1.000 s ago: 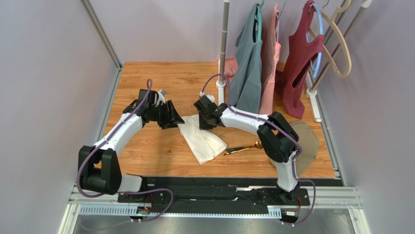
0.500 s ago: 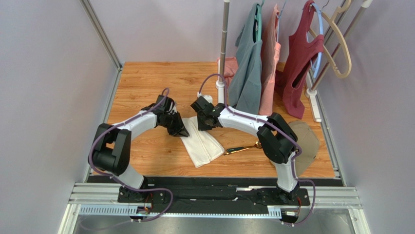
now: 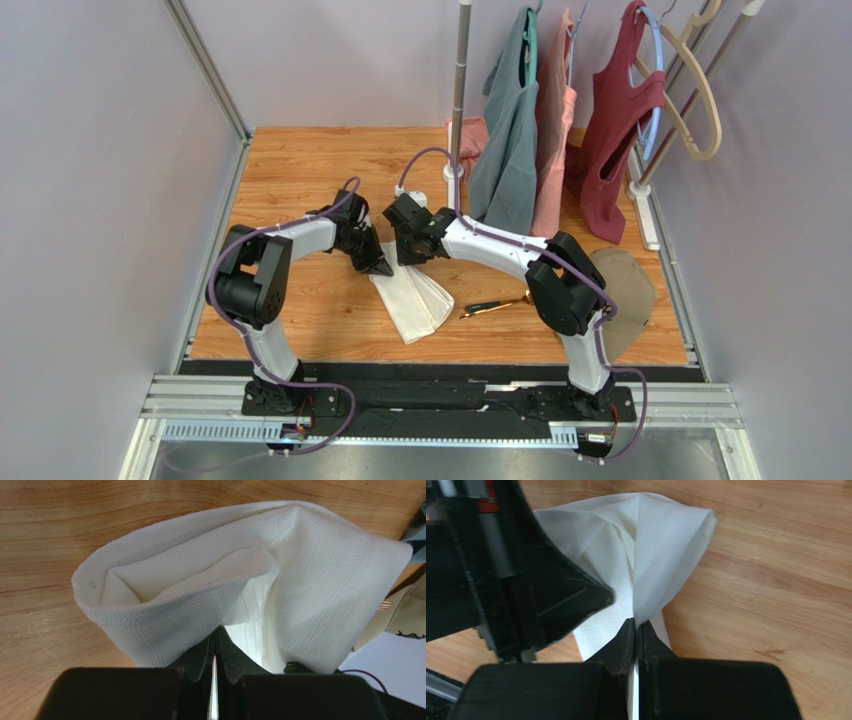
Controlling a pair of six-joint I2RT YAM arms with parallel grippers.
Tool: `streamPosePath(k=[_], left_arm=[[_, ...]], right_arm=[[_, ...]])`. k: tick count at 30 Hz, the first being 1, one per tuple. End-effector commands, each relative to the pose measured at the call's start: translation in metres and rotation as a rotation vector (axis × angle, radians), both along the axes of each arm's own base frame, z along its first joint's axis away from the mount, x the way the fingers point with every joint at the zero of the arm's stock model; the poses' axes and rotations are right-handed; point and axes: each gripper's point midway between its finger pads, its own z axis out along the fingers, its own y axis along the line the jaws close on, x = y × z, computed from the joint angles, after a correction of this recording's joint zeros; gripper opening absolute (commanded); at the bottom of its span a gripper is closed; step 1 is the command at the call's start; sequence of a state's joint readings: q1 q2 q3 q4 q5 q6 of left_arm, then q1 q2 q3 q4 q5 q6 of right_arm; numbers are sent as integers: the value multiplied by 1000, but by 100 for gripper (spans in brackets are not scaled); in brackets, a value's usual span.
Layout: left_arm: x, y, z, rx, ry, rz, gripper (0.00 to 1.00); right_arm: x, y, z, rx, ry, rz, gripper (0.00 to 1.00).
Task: Fold the napkin into a case and place the utensils inside
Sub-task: Fold the 2/3-rectangle-folded napkin at the center of the board.
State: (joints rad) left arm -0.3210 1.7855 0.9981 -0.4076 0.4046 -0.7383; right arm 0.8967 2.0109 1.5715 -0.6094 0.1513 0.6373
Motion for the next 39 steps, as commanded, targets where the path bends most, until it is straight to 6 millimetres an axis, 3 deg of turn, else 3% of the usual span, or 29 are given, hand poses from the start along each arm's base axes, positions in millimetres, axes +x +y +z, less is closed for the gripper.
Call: streamPosePath(k=[1, 7, 13, 19, 25, 30, 34, 39], left_arm=[[6, -5, -3, -1, -21, -5, 6], [6, -3, 1, 1, -40, -5, 5], [-2, -2, -3, -7, -43, -20, 3], [-9, 3, 4, 4, -71, -46, 2], [-15, 5, 22, -34, -84, -14, 6], [-10, 17, 49, -103, -118, 55, 9], [5, 30, 77, -105, -183, 85, 9], [23, 36, 88, -164, -172, 94, 8]], right_arm=[[-4, 27, 5, 70, 24, 24, 0], [-14, 39, -16, 124, 95, 22, 0], [-19, 47, -25, 174, 109, 59, 0], [-20, 40, -48, 162, 91, 110, 0], [-23, 29, -67, 180, 112, 135, 0], [-30, 23, -75, 190, 122, 177, 2], [-34, 20, -81, 214, 124, 198, 8], [-46, 19, -88, 245, 161, 259, 23]])
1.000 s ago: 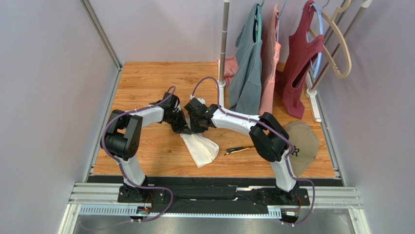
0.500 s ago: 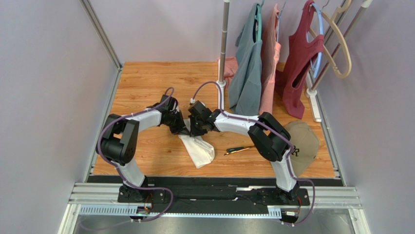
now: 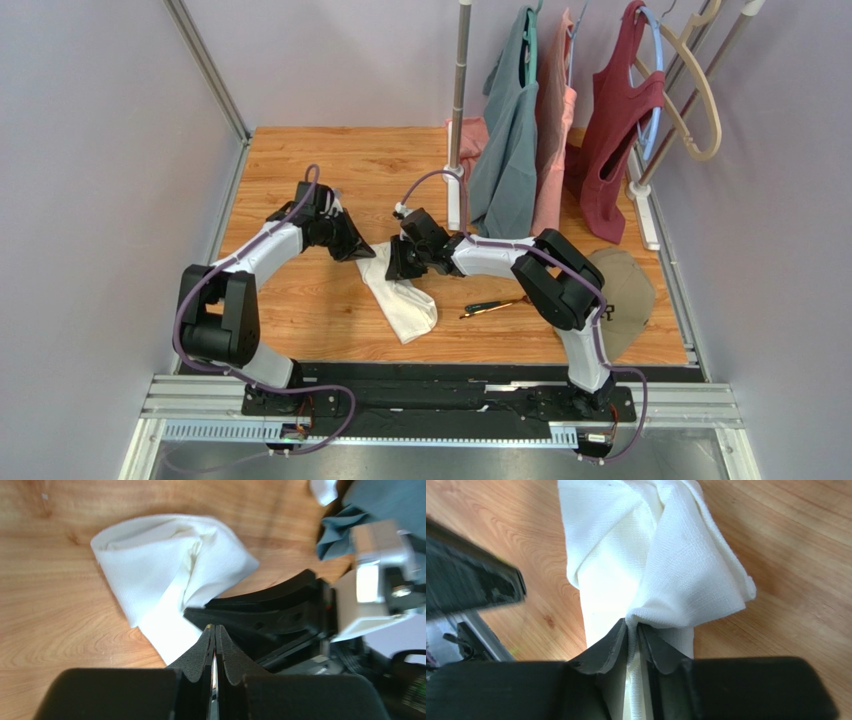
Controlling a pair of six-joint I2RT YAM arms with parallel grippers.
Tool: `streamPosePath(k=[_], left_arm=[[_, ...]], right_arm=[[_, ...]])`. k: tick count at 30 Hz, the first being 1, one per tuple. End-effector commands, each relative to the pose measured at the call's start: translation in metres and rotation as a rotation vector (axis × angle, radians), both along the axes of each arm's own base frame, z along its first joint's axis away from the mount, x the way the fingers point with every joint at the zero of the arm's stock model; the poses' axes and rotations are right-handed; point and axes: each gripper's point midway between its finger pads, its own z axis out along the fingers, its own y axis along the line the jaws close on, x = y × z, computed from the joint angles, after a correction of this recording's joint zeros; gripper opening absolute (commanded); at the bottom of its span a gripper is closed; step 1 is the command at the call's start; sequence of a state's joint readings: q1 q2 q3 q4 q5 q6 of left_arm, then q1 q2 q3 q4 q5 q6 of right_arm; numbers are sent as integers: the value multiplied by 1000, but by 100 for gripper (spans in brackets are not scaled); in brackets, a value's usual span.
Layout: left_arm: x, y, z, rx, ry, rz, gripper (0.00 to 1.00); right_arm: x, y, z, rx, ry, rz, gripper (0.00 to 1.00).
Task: Fold the napkin into a case and place the utensils inside
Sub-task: Fold the 2/3-rectangle-folded napkin at the center of the board.
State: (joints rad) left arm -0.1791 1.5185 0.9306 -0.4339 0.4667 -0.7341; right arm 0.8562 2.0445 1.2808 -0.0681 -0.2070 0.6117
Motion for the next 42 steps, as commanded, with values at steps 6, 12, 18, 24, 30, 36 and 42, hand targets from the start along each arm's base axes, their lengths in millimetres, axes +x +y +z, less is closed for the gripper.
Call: streamPosePath(k=[6, 12, 18, 24, 30, 36, 42], left_arm=[[46, -14, 25, -169, -13, -101, 13], [71, -15, 11, -127, 45, -172, 36], [74, -22, 16, -178, 55, -201, 24], [46, -35, 24, -260, 42, -261, 3], [68, -31, 23, -180, 5, -247, 39], [103, -37, 9, -163, 28, -284, 53], [137, -56, -1, -172, 106, -298, 56]], right_arm=[[-34, -29, -54, -41, 59, 105, 46], [-36, -35, -57, 2, 1, 173, 53], [-38, -44, -64, 4, -40, 235, 54], [-25, -59, -65, 33, -33, 166, 54], [-29, -60, -62, 87, -66, 186, 52], [-38, -70, -74, 39, -90, 285, 50], [-40, -77, -78, 18, -100, 318, 48]])
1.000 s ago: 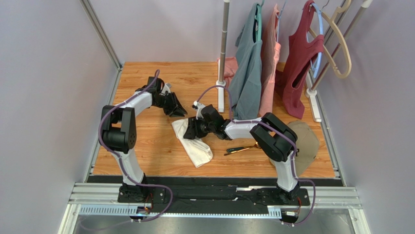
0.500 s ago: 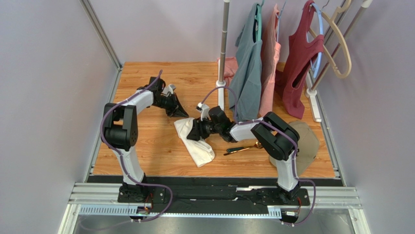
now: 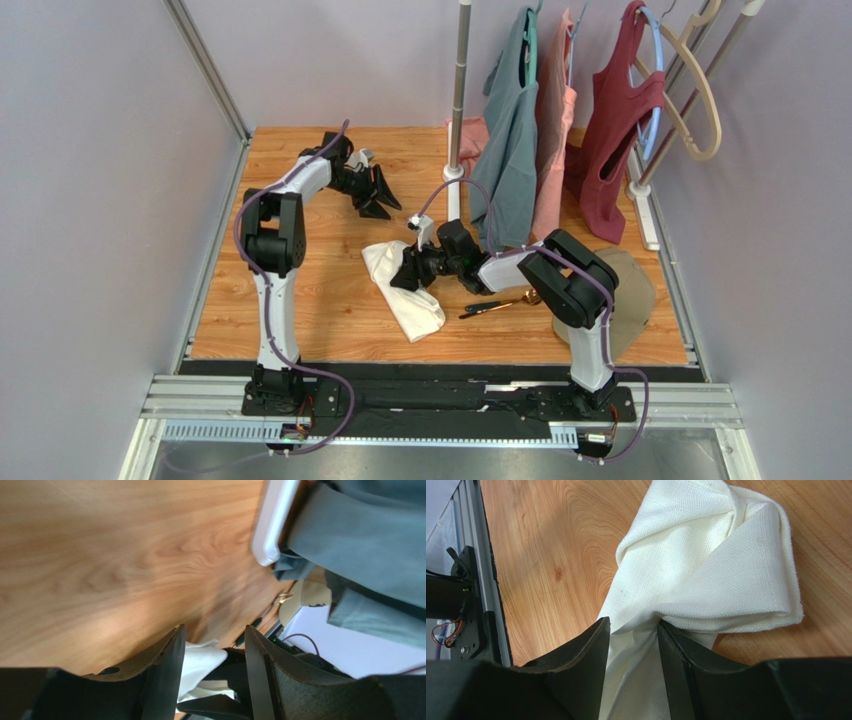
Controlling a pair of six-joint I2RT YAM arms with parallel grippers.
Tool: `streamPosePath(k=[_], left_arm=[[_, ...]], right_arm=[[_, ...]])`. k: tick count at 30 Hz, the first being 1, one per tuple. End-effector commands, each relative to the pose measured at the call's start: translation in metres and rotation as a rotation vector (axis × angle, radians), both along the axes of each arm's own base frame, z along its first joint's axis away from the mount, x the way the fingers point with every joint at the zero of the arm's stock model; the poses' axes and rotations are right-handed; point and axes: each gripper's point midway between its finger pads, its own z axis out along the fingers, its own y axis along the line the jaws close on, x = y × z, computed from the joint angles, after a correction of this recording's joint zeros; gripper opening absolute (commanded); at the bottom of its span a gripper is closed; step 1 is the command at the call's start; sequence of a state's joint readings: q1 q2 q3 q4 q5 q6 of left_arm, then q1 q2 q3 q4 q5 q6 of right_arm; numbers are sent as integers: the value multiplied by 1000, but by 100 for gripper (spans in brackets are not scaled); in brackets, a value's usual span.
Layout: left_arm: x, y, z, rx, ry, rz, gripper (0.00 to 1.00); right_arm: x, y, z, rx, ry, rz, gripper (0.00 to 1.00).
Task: Fold the napkin into a case and place the utensils inside
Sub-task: Fold the 2/3-rectangle-folded napkin at the center of the board.
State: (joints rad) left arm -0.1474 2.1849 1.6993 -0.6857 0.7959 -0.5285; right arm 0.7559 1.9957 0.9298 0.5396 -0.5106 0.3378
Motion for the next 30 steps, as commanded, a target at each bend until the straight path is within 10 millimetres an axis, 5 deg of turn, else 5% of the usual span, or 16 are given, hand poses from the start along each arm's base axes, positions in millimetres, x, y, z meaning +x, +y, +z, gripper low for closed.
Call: streamPosePath(k=[1, 5, 11, 15, 22, 24, 28, 30], left_arm=[[6, -8, -15, 97, 125, -44, 56], [17, -17, -21, 208, 86, -44, 54], [8, -44, -34, 253, 43, -155, 53], [-17, -56, -63, 308, 133, -277, 49], [-42, -53, -71, 322, 177, -389, 44], [-44, -50, -67, 331, 169, -410, 40], [-52, -42, -59, 332, 153, -454, 16], [-52, -39, -53, 314, 144, -445, 15]], right_arm=[[-33, -54, -82, -276, 149, 6, 48], [-30, -52, -83, -275, 155, 2, 47], [-33, -53, -82, -262, 161, -8, 45], [-36, -55, -80, -255, 161, -13, 44], [-36, -55, -74, -238, 150, -16, 43], [-37, -56, -76, -240, 153, -19, 43], [-38, -57, -74, -237, 151, -23, 42], [-37, -58, -74, -236, 149, -27, 42]])
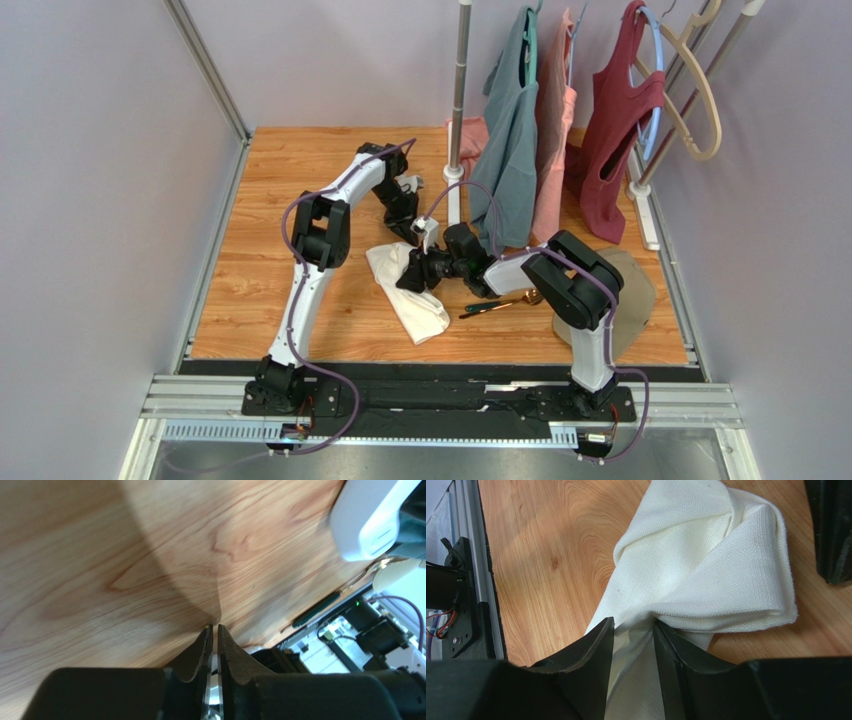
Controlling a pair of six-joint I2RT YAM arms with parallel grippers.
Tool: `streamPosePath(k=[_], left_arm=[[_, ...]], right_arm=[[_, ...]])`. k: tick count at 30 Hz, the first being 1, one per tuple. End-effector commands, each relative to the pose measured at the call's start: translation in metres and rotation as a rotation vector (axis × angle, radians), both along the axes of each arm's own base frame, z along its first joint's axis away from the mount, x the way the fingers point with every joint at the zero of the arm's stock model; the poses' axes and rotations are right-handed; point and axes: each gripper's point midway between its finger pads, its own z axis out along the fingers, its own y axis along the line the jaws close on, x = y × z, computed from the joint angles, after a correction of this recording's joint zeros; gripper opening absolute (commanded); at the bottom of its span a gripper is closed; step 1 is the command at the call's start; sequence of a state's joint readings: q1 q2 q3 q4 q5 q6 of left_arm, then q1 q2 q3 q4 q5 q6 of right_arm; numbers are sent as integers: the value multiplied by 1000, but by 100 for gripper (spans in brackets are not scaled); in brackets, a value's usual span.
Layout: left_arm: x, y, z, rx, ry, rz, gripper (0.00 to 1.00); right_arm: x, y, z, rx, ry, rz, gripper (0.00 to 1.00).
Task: Fold the napkin into a case and place the utensils inside
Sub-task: Fold the 2/3-rectangle-folded napkin at the center of the board.
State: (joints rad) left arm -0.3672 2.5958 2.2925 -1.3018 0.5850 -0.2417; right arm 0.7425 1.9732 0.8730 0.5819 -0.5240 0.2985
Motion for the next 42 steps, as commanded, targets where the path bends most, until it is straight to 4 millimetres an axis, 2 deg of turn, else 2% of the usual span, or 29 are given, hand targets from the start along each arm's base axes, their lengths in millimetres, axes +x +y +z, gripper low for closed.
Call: streamPosePath(k=[1, 2, 4, 7, 9, 12, 14, 18, 19, 20, 22, 23, 24, 29, 31, 32, 34, 36, 37, 39, 40, 41, 42], left_arm=[[-4, 13, 17, -23, -38, -49, 12], [-7, 18, 16, -25, -27, -32, 9], [3, 15, 36, -84, -89, 1, 3], [7, 23, 51, -109, -119, 32, 3], [1, 27, 57, -104, -114, 13, 3], [-7, 28, 58, -114, -111, 0, 1], [-18, 33, 50, -97, -94, 0, 0], [-27, 32, 52, -128, -101, 4, 0], [-25, 39, 50, -83, -118, 10, 0], [-27, 43, 56, -70, -139, 25, 0], [-15, 46, 66, -71, -204, 95, 0], [-17, 52, 66, -75, -207, 126, 0], [-8, 50, 86, -99, -279, 157, 0], [3, 76, 107, -26, -360, 253, 1], [1, 80, 107, -25, -354, 288, 8], [3, 79, 116, -42, -389, 296, 10], [-5, 76, 115, -66, -372, 313, 23], [-11, 69, 123, -117, -372, 324, 47], [-18, 67, 119, -111, -352, 325, 49], [-25, 64, 125, -85, -378, 331, 52], [-30, 64, 118, -32, -386, 332, 54], [-32, 64, 123, -17, -398, 358, 56], [-36, 63, 121, 1, -395, 371, 67]], right_arm=[[-34, -47, -73, -241, 186, -46, 42], [-34, -48, -73, -242, 187, -48, 42], [-34, -49, -75, -246, 188, -53, 42], [-35, -50, -76, -248, 191, -58, 42], [-34, -50, -76, -248, 192, -64, 43], [-34, -49, -75, -241, 203, -73, 44], [-35, -47, -72, -228, 214, -76, 44], [-36, -45, -71, -212, 249, -88, 45], [-39, -44, -70, -202, 269, -90, 46], [-39, -42, -69, -194, 278, -91, 47], [-44, -39, -66, -168, 304, -73, 48], [-44, -37, -64, -152, 322, -77, 48], [-46, -36, -66, -151, 338, -73, 49], [-56, -31, -66, -114, 404, -52, 50], [-58, -33, -68, -116, 410, -58, 51], [-58, -33, -68, -115, 411, -55, 51], [-61, -35, -69, -117, 417, -54, 52], [-60, -36, -67, -118, 407, -56, 52], [-59, -36, -68, -120, 404, -62, 52], [-59, -36, -69, -122, 403, -62, 52], [-58, -35, -67, -119, 400, -59, 52], [-58, -35, -67, -118, 398, -59, 52], [-58, -35, -67, -116, 398, -63, 52]])
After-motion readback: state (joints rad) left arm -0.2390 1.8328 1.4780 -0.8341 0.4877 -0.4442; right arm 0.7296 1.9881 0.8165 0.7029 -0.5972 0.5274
